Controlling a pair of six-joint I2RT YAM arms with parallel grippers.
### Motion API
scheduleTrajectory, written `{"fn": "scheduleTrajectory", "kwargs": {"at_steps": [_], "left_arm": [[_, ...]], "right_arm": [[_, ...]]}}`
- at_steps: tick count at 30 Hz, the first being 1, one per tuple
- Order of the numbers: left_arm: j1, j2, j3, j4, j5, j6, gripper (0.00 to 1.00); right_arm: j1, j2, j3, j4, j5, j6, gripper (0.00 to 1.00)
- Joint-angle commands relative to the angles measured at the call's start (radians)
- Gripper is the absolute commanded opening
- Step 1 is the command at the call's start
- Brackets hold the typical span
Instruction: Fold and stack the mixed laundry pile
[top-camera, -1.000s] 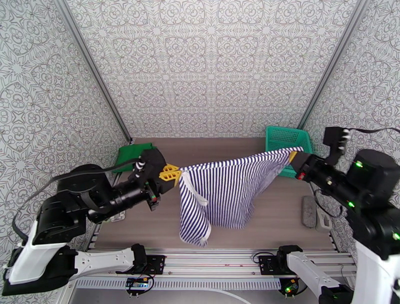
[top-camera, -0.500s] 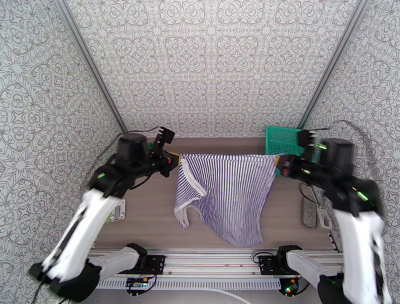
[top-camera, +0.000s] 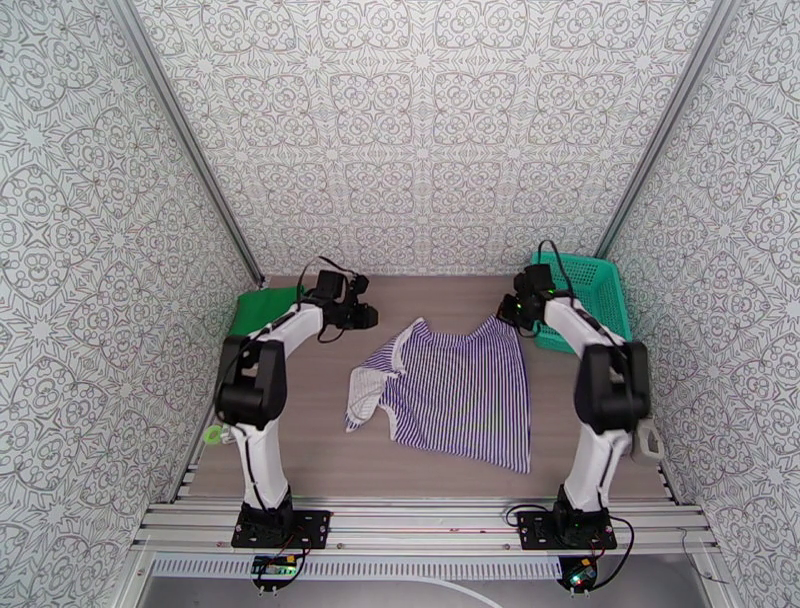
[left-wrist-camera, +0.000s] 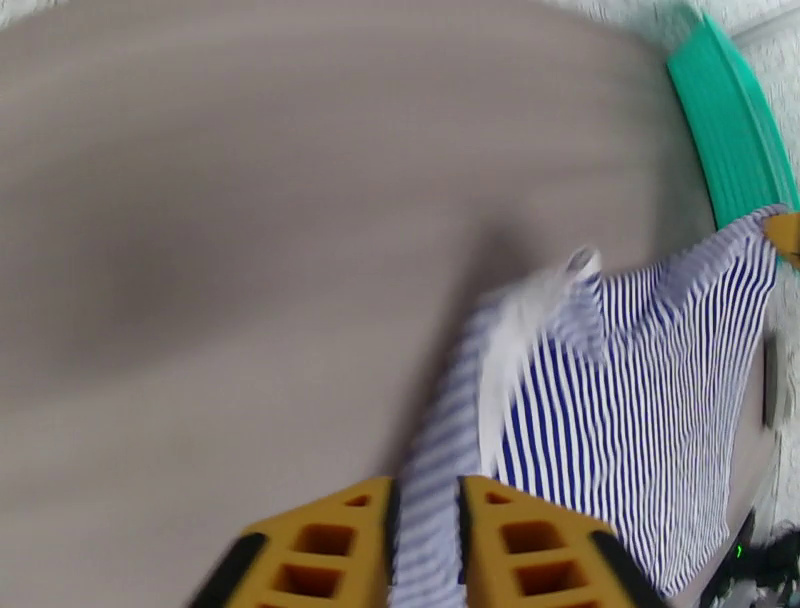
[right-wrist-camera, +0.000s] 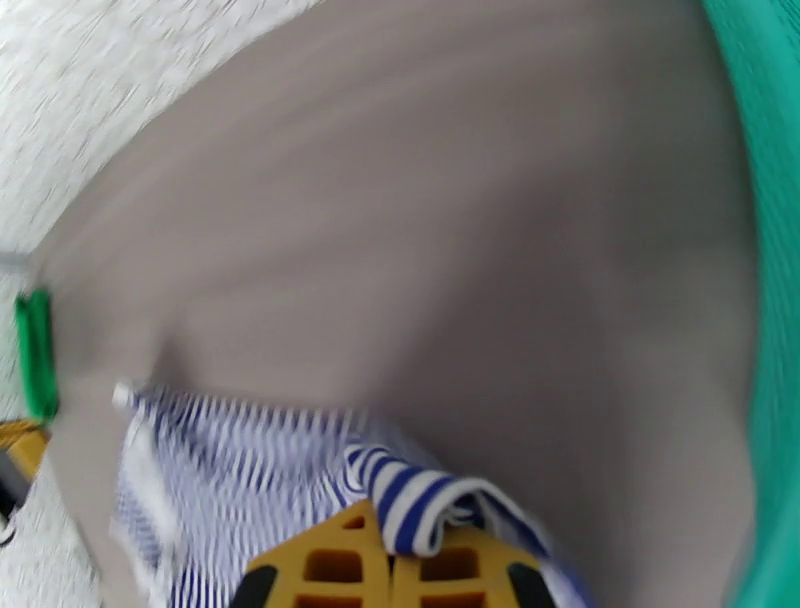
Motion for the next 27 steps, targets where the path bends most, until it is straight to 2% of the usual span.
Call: {"fn": "scheduleTrajectory", "kwargs": {"at_steps": [1,2,5,8,14,17,23,27], "left_arm": [[0.025,-0.009,0.066,0.039,-0.024,-0.025,0.49],[0.024,-0.029,0.054,0.021,-0.033,-0.013,0.5],[-0.015,-0.116,-0.012,-0.074,-0.12,0.088,0.53],[-0.106,-0.207,-0.093,-0.189,-0.248,0.218,0.55],[-0.328,-0.301,-0.206,-0.332,-0.525,0.314,0.57],[-0.396,-0.278,-0.216,-0.388,-0.55,0.351,0.54],[-0.424,-0.201,-0.205,-0.431,-0.56,0.367,0.59],[-0.443,-0.145,-0.173,-0.437,-0.557,0.394,0.61]], "right_arm": [[-0.006,0.062,0.108,0.02,0.054,-0.024,0.0],[-0.006,0.074,0.119,0.006,0.048,-0.028,0.05],[0.003,0.052,0.084,0.01,0.056,-0.039,0.28],[0.014,-0.015,0.024,0.003,0.077,-0.056,0.39],[0.025,-0.215,-0.131,0.02,0.082,-0.055,0.44],[0.03,-0.307,-0.211,0.017,0.084,-0.052,0.45],[0.045,-0.441,-0.352,0.023,0.058,-0.038,0.45],[0.045,-0.465,-0.392,0.023,0.06,-0.035,0.45]]}}
